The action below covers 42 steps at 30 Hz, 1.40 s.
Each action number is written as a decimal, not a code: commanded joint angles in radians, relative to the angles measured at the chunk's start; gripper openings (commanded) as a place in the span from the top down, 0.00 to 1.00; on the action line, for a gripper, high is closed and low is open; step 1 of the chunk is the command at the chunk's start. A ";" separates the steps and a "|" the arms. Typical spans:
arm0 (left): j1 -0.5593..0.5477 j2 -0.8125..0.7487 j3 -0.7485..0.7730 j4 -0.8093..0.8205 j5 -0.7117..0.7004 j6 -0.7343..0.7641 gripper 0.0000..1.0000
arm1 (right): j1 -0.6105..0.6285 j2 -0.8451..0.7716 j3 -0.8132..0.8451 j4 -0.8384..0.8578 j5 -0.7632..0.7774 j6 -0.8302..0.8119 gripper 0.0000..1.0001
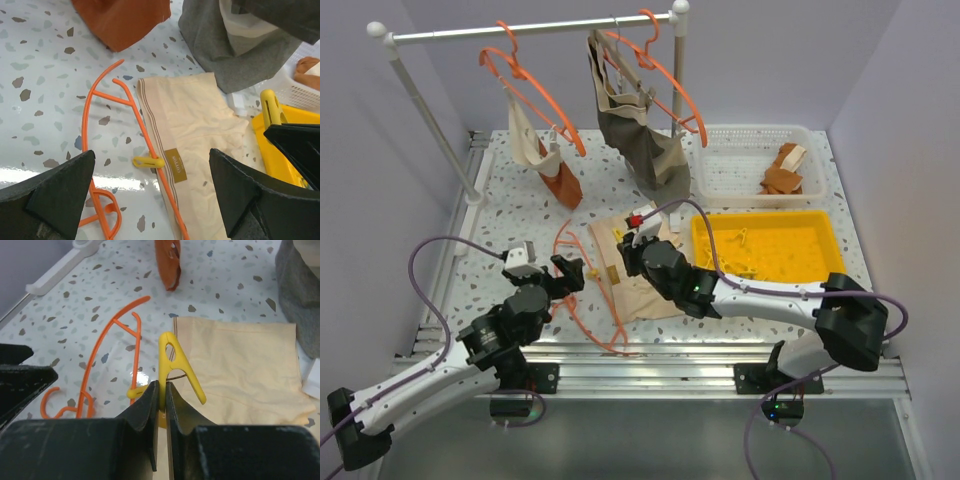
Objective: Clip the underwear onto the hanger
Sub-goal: Place the clamp at the center of the board, then adjust the clamp at the center of the board.
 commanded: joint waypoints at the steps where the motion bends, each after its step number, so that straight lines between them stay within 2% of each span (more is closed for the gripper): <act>1: -0.001 0.048 -0.018 0.085 -0.023 0.015 0.01 | 0.000 0.059 -0.003 0.024 0.128 0.120 0.92; 7: -0.004 -0.040 -0.078 0.163 -0.007 0.066 0.02 | -0.016 0.167 0.021 0.005 0.156 0.221 0.92; 13: -0.004 -0.107 -0.141 0.301 0.135 0.172 0.02 | -0.017 0.245 0.055 0.042 0.134 0.273 0.90; 18: -0.004 -0.042 -0.134 0.321 0.148 0.167 0.02 | -0.017 0.323 0.115 0.027 0.117 0.319 0.65; 19: -0.004 -0.036 -0.134 0.326 0.156 0.165 0.02 | -0.017 0.334 0.119 0.036 0.108 0.321 0.55; 22: -0.004 -0.021 -0.139 0.339 0.161 0.164 0.02 | -0.016 0.349 0.125 0.056 0.096 0.313 0.43; 25: -0.004 -0.021 -0.142 0.336 0.159 0.165 0.02 | -0.028 0.331 0.115 0.042 0.142 0.293 0.40; 26: -0.004 -0.018 -0.144 0.342 0.159 0.165 0.02 | -0.039 0.325 0.097 0.039 0.140 0.296 0.41; 31: -0.004 0.024 -0.167 0.413 0.196 0.181 0.02 | -0.092 0.316 0.032 0.045 0.133 0.310 0.62; 36: -0.004 0.090 -0.167 0.473 0.207 0.195 0.02 | -0.096 0.340 -0.002 0.036 0.134 0.318 0.74; 37: -0.004 0.094 -0.167 0.477 0.208 0.196 0.02 | -0.096 0.348 -0.006 0.036 0.143 0.322 0.81; 42: -0.004 0.084 -0.173 0.471 0.202 0.198 0.02 | -0.094 0.359 -0.020 0.048 0.140 0.302 0.84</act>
